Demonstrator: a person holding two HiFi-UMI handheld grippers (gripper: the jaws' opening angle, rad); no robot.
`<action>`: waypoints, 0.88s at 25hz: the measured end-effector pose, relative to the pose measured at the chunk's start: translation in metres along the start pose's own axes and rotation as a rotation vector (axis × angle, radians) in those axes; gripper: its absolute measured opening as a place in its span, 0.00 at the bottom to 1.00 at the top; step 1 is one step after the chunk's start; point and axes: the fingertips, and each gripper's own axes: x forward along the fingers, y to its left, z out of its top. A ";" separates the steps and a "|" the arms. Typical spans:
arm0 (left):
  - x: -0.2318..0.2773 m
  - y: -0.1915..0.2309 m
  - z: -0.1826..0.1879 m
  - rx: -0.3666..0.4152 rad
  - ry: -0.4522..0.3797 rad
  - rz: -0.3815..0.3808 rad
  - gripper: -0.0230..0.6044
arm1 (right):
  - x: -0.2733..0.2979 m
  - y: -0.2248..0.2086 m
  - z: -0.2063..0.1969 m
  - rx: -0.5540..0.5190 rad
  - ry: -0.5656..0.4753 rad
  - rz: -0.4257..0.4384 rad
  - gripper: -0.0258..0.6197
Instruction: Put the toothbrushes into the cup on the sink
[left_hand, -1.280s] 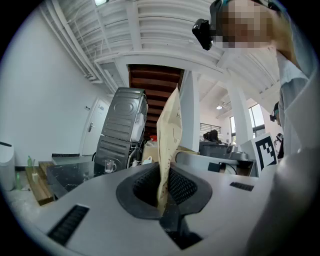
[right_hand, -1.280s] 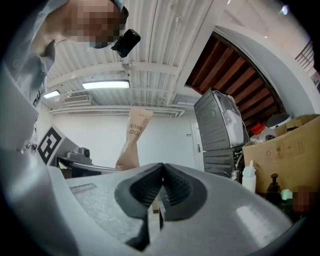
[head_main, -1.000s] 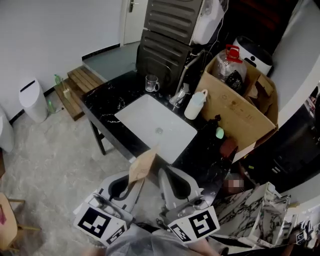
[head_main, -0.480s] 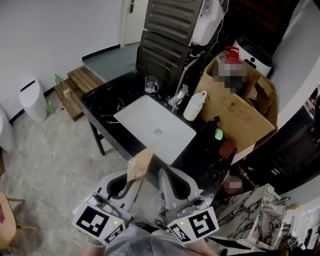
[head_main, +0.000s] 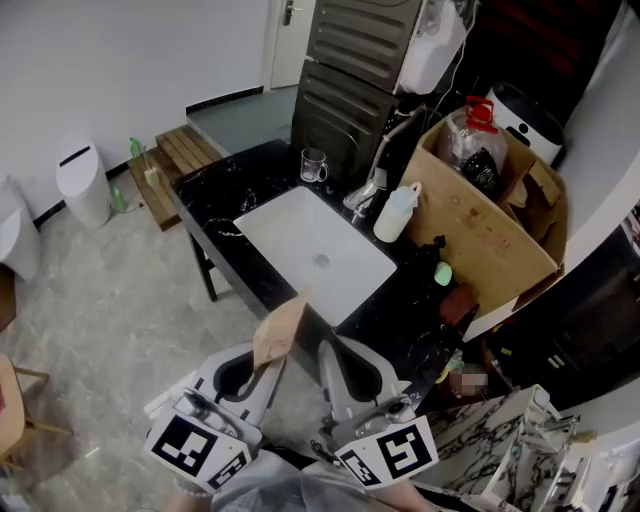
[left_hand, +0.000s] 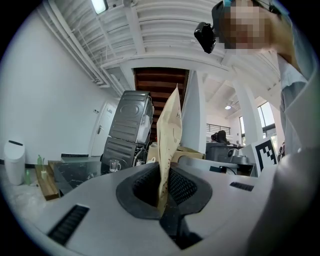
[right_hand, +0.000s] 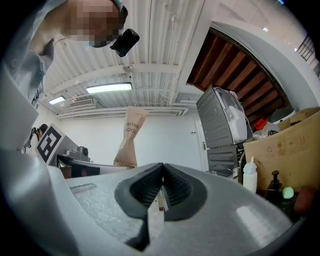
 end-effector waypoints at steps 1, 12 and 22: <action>0.000 -0.001 -0.001 0.001 0.001 0.008 0.09 | -0.001 -0.001 -0.001 0.002 0.001 0.005 0.04; 0.002 0.013 0.004 0.020 -0.011 0.048 0.09 | 0.006 -0.008 -0.002 0.009 -0.008 0.017 0.04; 0.007 0.069 0.012 0.020 -0.017 0.027 0.09 | 0.052 0.003 -0.006 -0.023 0.005 -0.021 0.04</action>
